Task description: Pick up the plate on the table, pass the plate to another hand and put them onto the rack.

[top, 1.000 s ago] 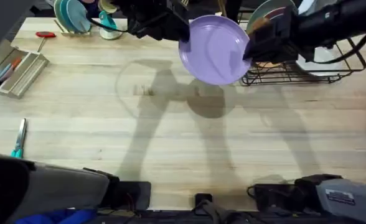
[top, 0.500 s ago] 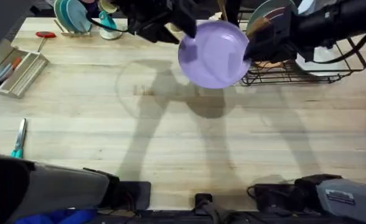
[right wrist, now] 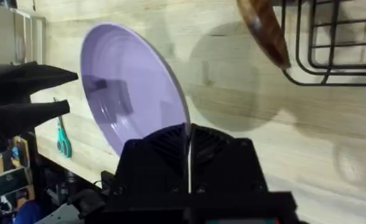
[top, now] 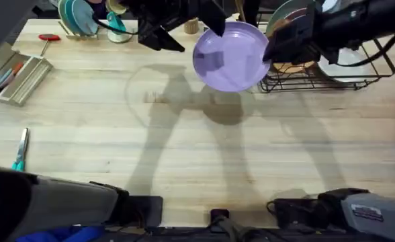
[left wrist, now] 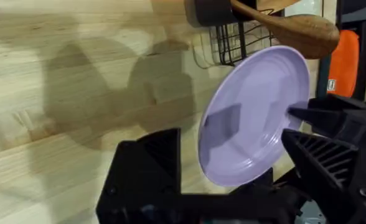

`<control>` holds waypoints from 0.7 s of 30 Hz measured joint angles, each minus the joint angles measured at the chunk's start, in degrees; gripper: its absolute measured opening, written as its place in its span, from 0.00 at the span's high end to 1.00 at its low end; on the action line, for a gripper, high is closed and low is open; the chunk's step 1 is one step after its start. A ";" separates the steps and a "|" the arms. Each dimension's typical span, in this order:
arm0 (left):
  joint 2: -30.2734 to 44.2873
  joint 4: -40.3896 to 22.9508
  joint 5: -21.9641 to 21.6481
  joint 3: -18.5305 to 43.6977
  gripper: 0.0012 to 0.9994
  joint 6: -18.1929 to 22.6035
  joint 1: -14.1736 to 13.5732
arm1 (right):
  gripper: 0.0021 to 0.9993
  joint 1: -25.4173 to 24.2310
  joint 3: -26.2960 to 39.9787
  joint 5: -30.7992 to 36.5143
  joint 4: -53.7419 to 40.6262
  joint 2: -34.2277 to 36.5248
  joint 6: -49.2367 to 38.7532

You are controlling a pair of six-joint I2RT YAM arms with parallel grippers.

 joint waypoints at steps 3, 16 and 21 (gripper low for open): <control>0.00 0.00 0.00 0.00 0.01 0.01 0.70 | 0.97 0.00 0.00 -0.26 0.01 0.01 0.00; 0.00 -1.37 -0.02 0.00 0.01 0.09 9.14 | 0.97 0.00 0.01 -0.48 1.42 0.01 -2.65; 0.00 -1.75 -0.02 0.00 0.01 0.47 12.54 | 0.97 -0.06 0.01 -0.46 4.12 0.01 -7.15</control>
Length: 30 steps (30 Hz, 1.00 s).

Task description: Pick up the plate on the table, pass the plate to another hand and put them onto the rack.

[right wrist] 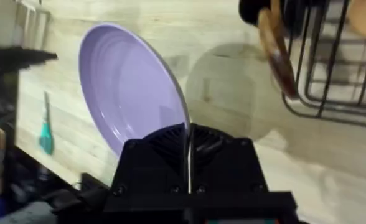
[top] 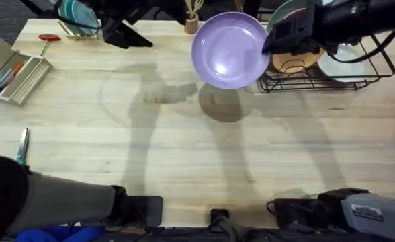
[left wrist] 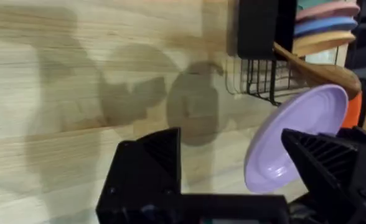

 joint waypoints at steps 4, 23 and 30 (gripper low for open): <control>0.00 0.00 0.00 0.00 0.01 1.33 3.60 | 0.97 -0.72 0.00 0.02 0.19 -0.09 -6.90; 0.00 -0.09 -3.85 0.00 0.01 2.20 14.31 | 0.97 -14.78 0.00 0.02 15.79 -13.77 -23.34; 0.00 -0.22 -4.83 0.00 0.01 2.22 14.31 | 0.97 -21.14 0.00 0.02 22.87 -17.32 -24.28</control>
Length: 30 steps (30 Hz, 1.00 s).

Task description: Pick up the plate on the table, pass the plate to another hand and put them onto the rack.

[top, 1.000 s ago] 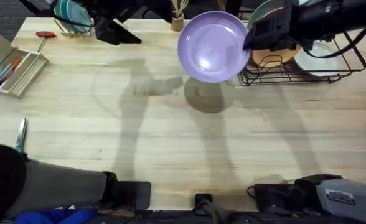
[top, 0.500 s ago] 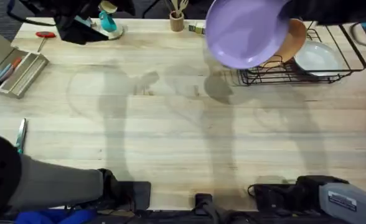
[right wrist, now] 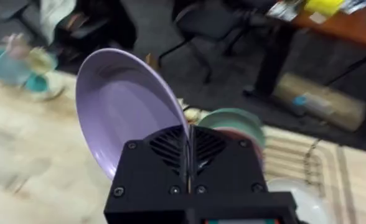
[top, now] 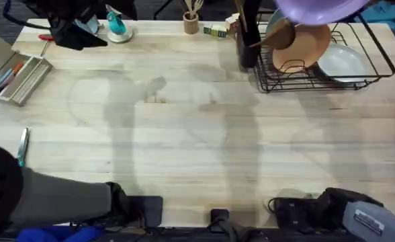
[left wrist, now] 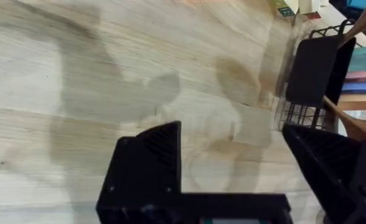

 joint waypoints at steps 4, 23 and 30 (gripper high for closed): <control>0.00 0.00 -0.18 0.00 0.01 0.00 0.00 | 0.97 -4.30 0.00 -0.01 3.58 -1.15 -0.41; 0.00 0.67 -0.83 0.00 0.00 0.04 0.00 | 0.97 -12.79 0.00 -0.04 4.27 1.51 -38.76; 0.00 0.66 -0.83 0.00 0.00 0.15 0.00 | 0.97 -12.79 0.00 -0.02 3.50 6.62 -57.39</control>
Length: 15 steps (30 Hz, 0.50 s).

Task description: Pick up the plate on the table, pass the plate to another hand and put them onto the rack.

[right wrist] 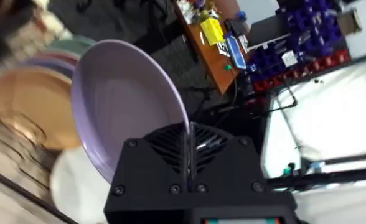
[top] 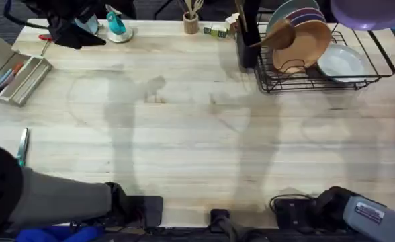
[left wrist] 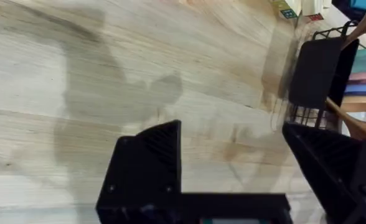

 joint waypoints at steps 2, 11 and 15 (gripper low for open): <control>0.00 0.01 0.00 0.00 0.00 0.01 0.00 | 0.97 0.00 0.00 0.00 0.00 1.64 -4.64; 0.00 0.02 0.00 0.00 0.01 0.02 0.00 | 0.97 0.01 0.00 0.00 0.02 8.12 -21.22; 0.00 0.01 0.00 0.00 0.01 0.02 0.00 | 0.97 0.32 0.00 -0.41 0.04 11.00 -25.41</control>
